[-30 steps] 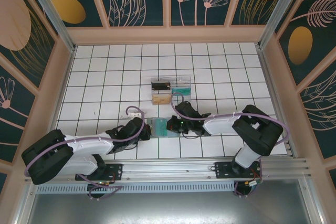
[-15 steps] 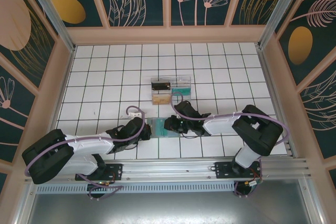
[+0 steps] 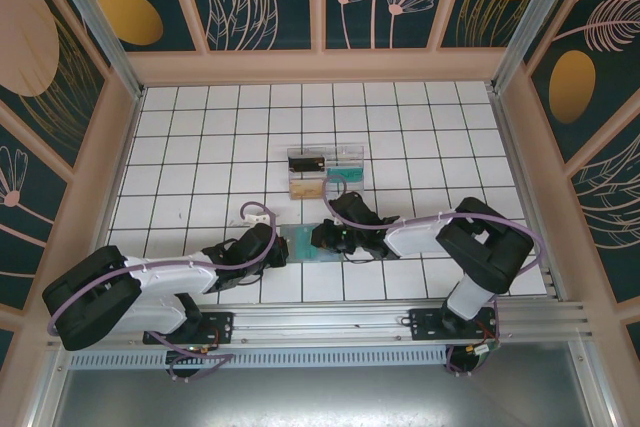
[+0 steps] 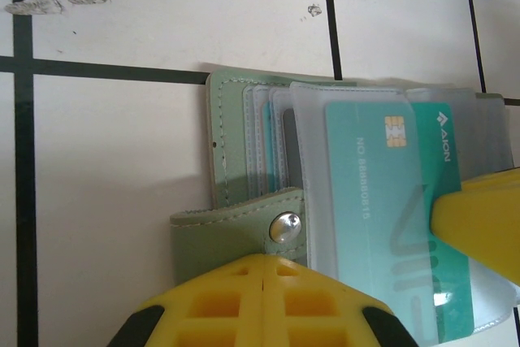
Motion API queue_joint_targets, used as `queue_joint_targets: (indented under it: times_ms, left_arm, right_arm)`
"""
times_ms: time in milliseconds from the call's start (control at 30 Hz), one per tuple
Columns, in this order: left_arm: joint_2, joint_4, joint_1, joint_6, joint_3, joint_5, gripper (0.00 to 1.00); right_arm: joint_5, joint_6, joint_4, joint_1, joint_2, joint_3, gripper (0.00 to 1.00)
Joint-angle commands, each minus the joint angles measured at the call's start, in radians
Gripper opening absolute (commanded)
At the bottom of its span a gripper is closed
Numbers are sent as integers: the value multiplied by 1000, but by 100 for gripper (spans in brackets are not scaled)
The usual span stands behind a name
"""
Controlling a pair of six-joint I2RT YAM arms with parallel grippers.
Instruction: Take the credit cards out of the card holder
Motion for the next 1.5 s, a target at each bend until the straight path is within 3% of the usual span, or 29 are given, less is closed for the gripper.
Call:
queue_joint_targets:
  times_ms: [0, 833, 1033, 1367, 1467]
  left_arm:
    - [24, -60, 6, -2, -17, 17, 0]
    - [14, -67, 7, 5, -17, 24, 0]
    - [1, -80, 7, 6, -14, 21, 0]
    - [-134, -141, 7, 33, 7, -13, 0]
    - [-211, -160, 7, 39, 8, -29, 9]
  right_arm:
    - [8, -1, 16, -7, -1, -26, 12]
    - [-85, -81, 55, -140, -104, -175, 12]
    - [-91, -109, 27, -159, -165, -194, 7]
    - [8, -227, -240, -174, -353, -116, 2]
    - [63, -292, -358, -177, -395, -57, 0]
